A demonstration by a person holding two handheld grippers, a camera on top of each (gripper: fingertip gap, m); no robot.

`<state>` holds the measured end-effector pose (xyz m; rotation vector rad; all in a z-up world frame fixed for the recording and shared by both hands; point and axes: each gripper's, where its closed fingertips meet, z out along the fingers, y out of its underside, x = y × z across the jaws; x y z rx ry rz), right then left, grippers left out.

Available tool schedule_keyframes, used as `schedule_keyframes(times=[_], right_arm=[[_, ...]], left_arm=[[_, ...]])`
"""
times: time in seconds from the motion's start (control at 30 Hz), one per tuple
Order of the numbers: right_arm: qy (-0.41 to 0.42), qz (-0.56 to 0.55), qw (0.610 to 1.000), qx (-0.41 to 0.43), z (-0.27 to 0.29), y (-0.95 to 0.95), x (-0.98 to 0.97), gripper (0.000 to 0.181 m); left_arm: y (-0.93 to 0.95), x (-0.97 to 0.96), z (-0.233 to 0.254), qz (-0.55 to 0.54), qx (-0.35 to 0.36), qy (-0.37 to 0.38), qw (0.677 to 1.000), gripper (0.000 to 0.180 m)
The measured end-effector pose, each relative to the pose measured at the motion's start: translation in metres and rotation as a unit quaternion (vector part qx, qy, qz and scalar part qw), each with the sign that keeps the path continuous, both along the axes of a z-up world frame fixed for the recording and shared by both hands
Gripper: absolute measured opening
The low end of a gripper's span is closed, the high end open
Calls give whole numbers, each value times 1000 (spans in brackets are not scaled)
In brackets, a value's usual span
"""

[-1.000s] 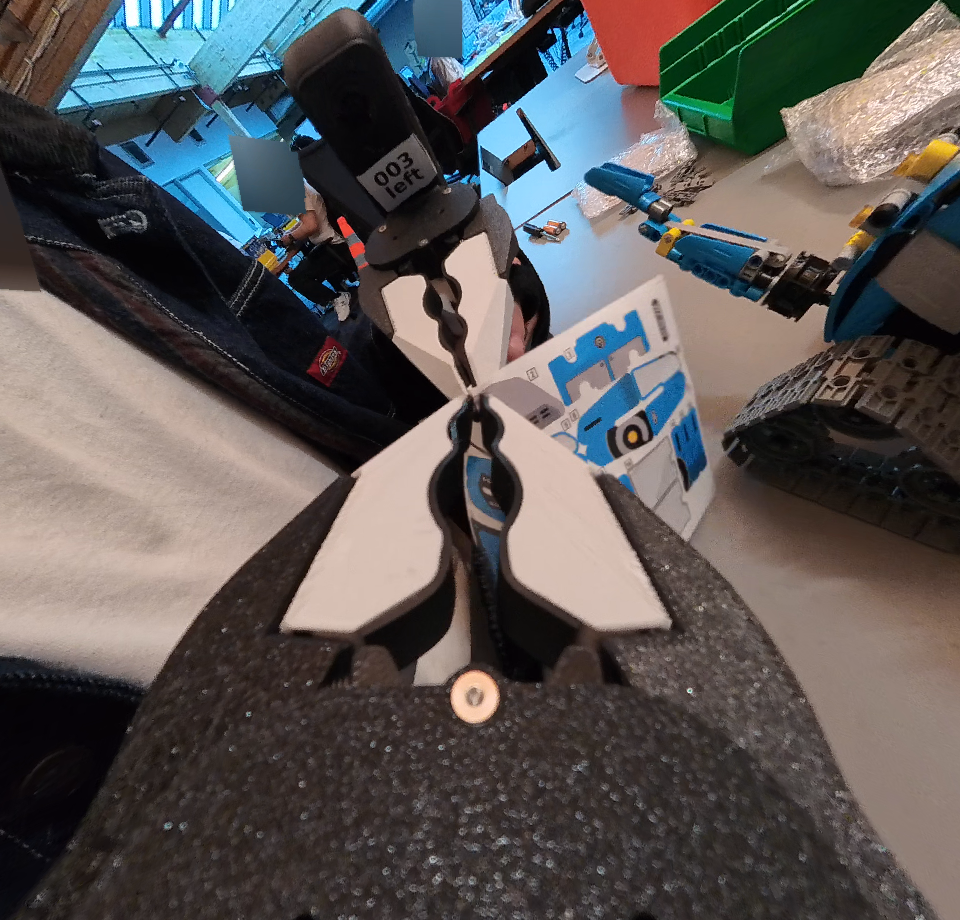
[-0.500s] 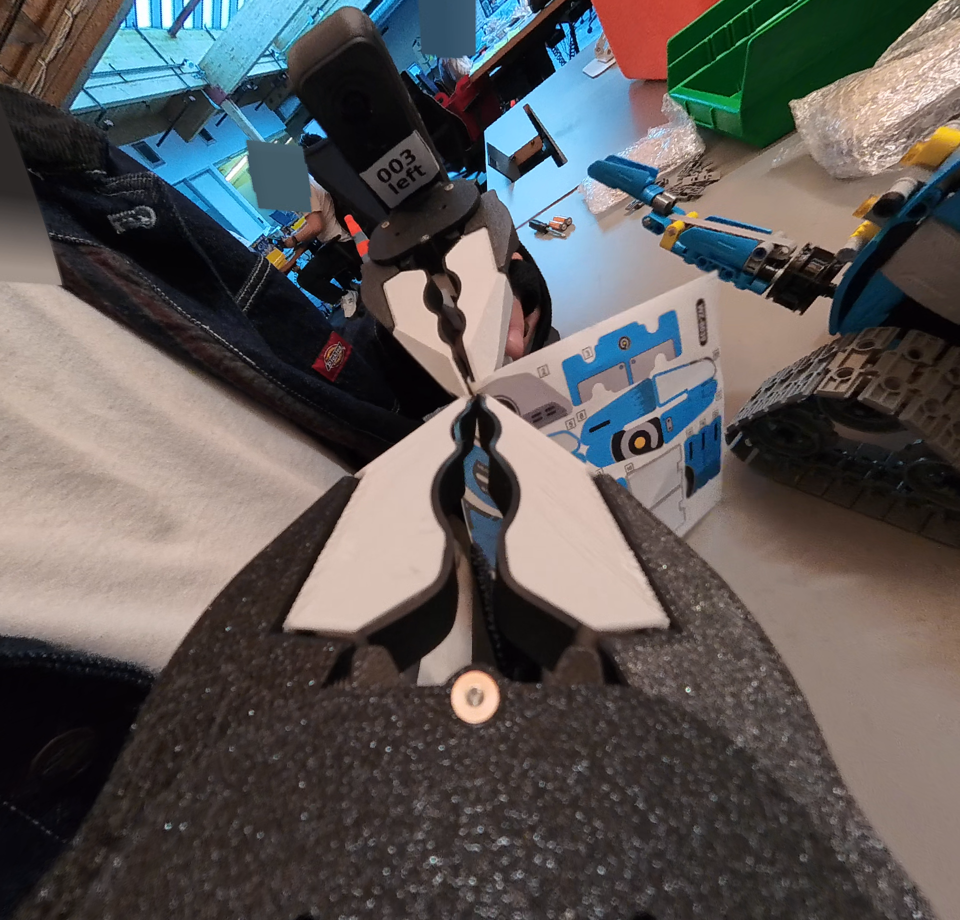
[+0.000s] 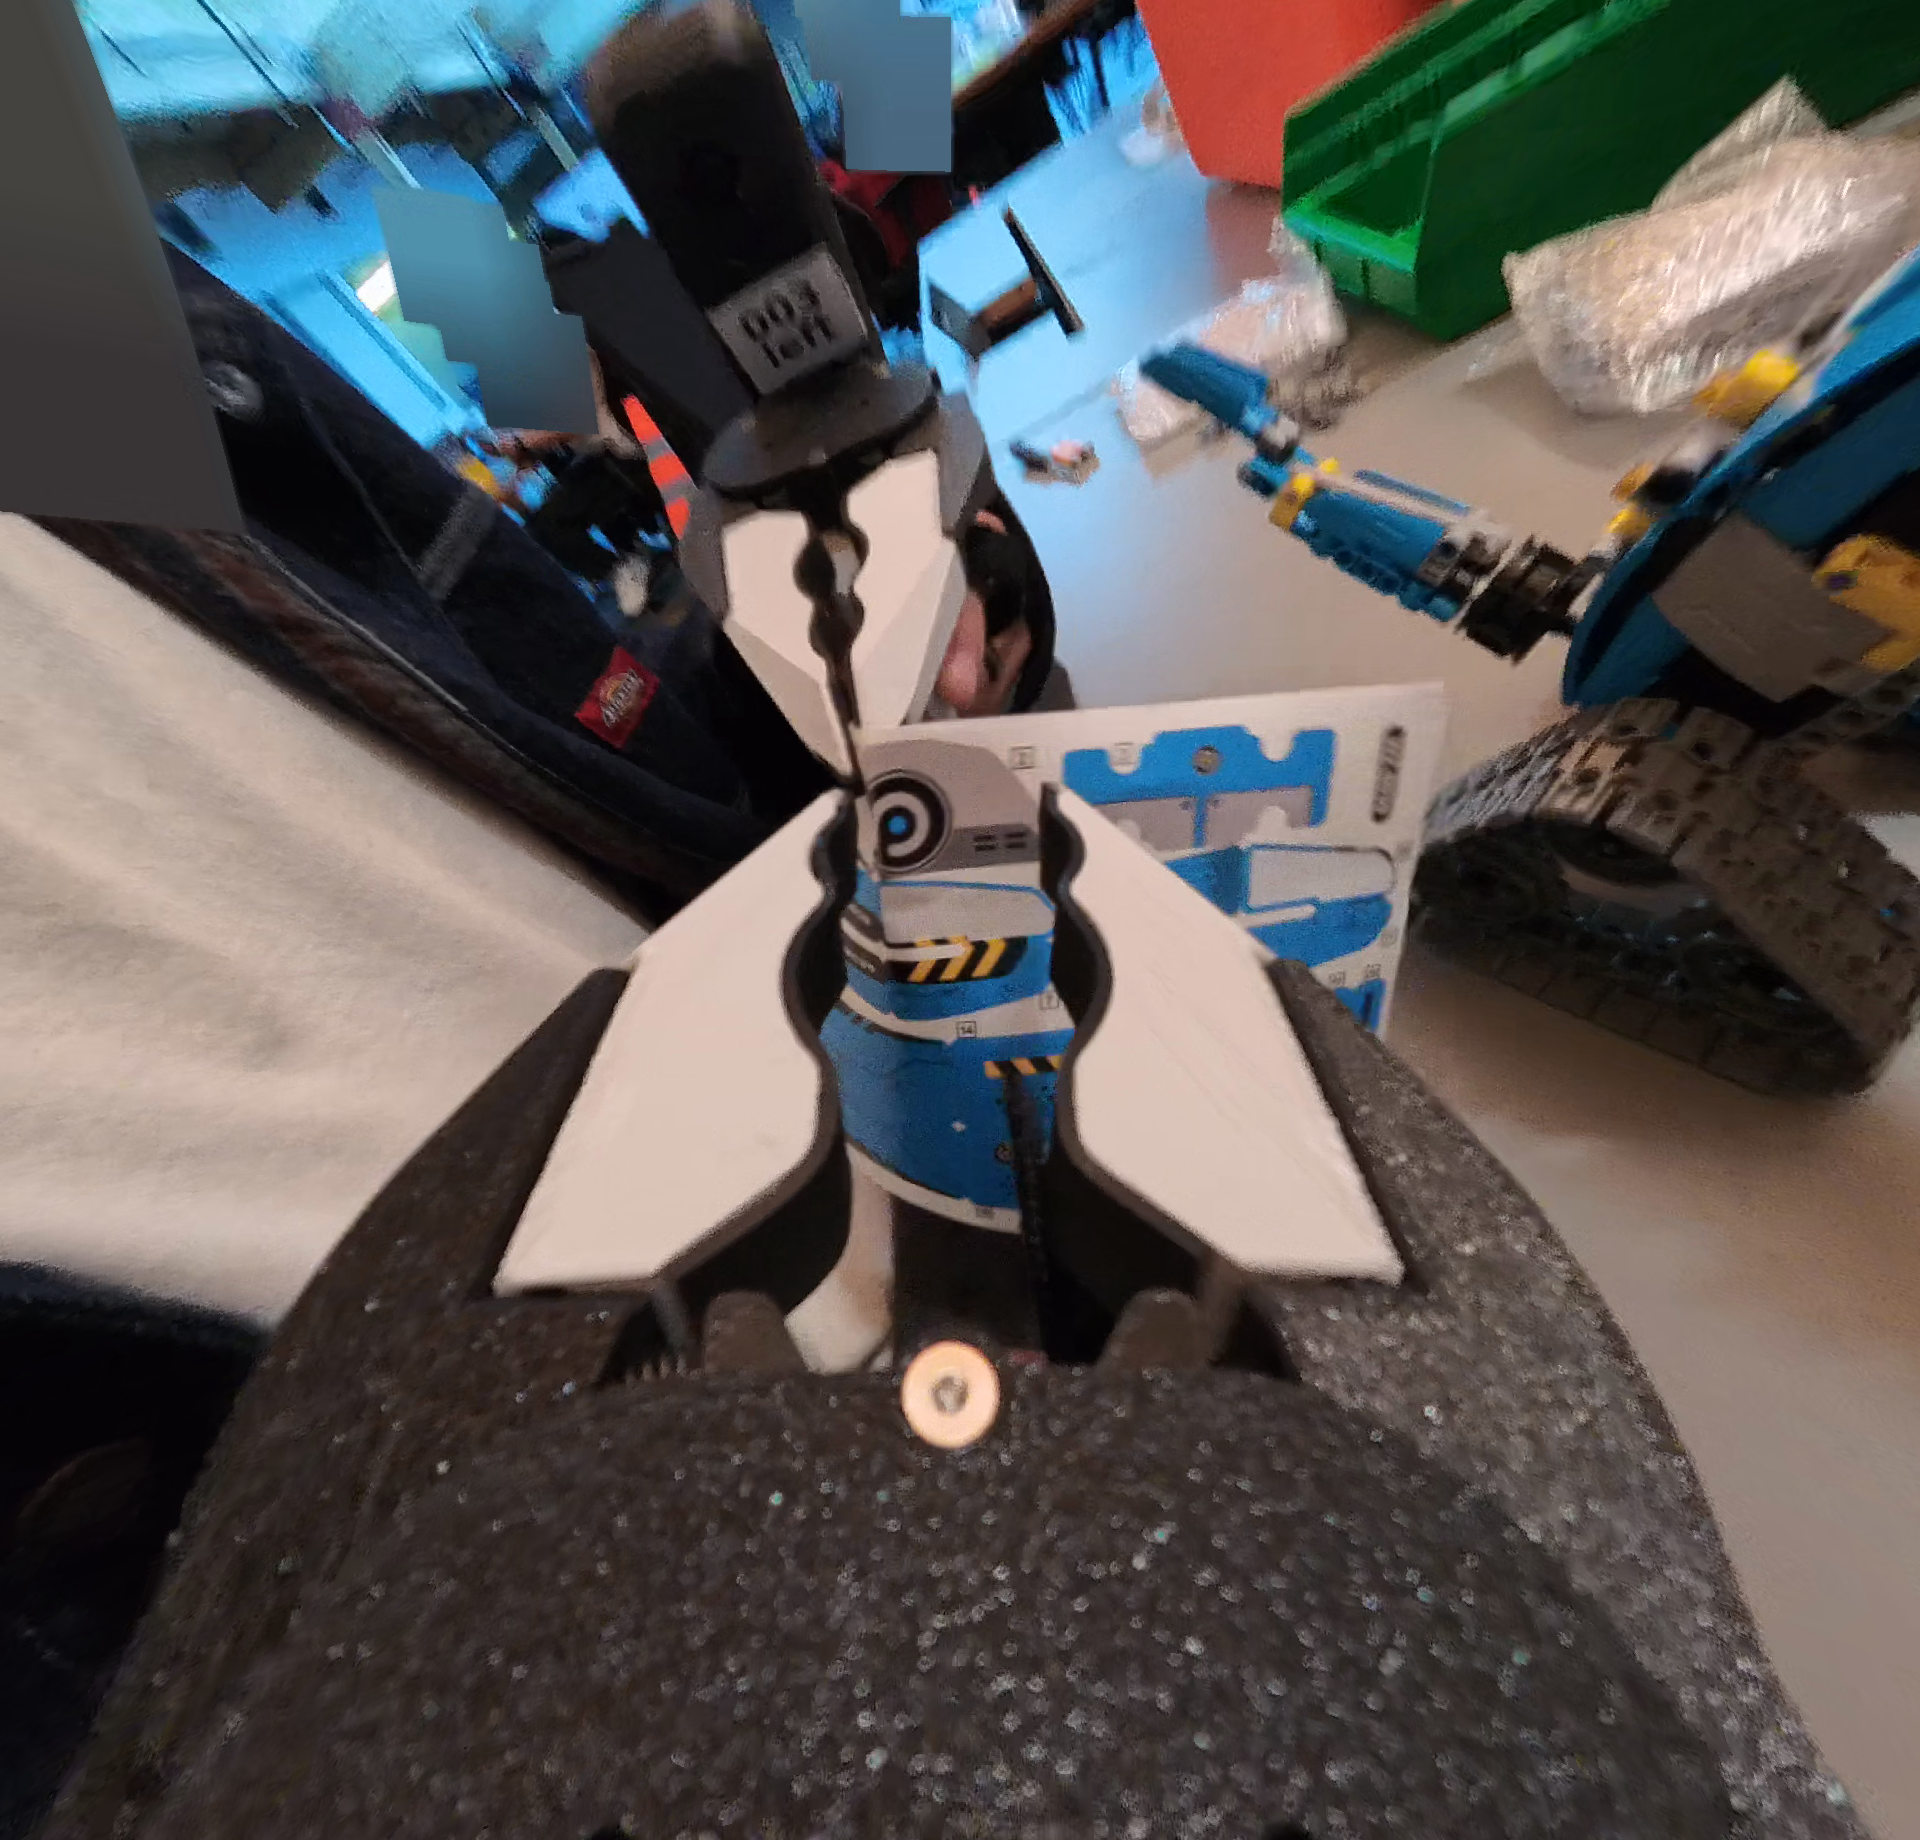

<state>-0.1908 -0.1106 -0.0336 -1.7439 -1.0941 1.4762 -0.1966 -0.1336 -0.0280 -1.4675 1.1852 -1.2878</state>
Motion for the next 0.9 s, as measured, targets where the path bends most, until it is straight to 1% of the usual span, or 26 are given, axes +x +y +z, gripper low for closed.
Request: schedule_keyframes(times=[0.03,0.07,0.1,0.13,0.2,0.23,0.3,0.37,0.4,0.47,0.5,0.57,0.6,0.63,0.67,0.73,0.8,0.83,0.9], right_arm=[[27,0,1000,-7,10,3,5,37],[55,9,998,-12,18,5,9,44],[77,30,996,-14,24,2,9,55],[87,56,995,-11,28,-3,6,62],[101,125,986,35,38,-19,-3,64],[85,151,982,68,40,-24,-10,65],[-2,201,970,134,29,-28,-19,66],[-96,258,946,169,13,-33,-21,50],[-129,279,936,173,7,-34,-20,42],[-167,298,921,186,-1,-31,-19,21],[-168,298,921,189,-2,-28,-20,3],[-160,273,933,174,0,-17,-25,0],[-148,262,942,150,3,-13,-27,0],[-129,257,950,122,6,-11,-28,0],[-109,252,956,99,9,-8,-28,0],[-81,242,965,58,9,-2,-28,0],[-62,235,970,22,7,3,-28,0],[-65,231,971,12,4,6,-28,0],[-68,226,972,6,1,8,-27,0]], left_arm=[[-5,-1,3,-17,-9,-9,1000,0],[-9,-3,7,-33,-19,-19,999,0],[-12,-4,12,-47,-29,-30,998,0],[-16,-5,15,-66,-40,-39,996,0],[-23,-5,16,-102,-57,-38,992,0],[-24,-5,13,-110,-53,-22,992,0],[-25,-6,3,-120,-32,29,992,0],[-22,-10,2,-116,-13,62,991,0],[-19,-13,4,-110,-12,68,992,0],[-9,-18,6,-86,-16,76,993,0],[-3,-21,6,-68,-24,75,995,0],[7,-26,7,-36,-56,48,997,0],[10,-29,7,-28,-79,27,996,7],[11,-31,6,-25,-102,6,994,18],[12,-31,5,-23,-120,-13,992,21],[12,-30,-2,-20,-136,-34,990,17],[13,-27,-9,-15,-135,-38,990,5],[13,-26,-8,-14,-134,-46,990,0],[15,-26,-5,-11,-138,-62,988,0]])
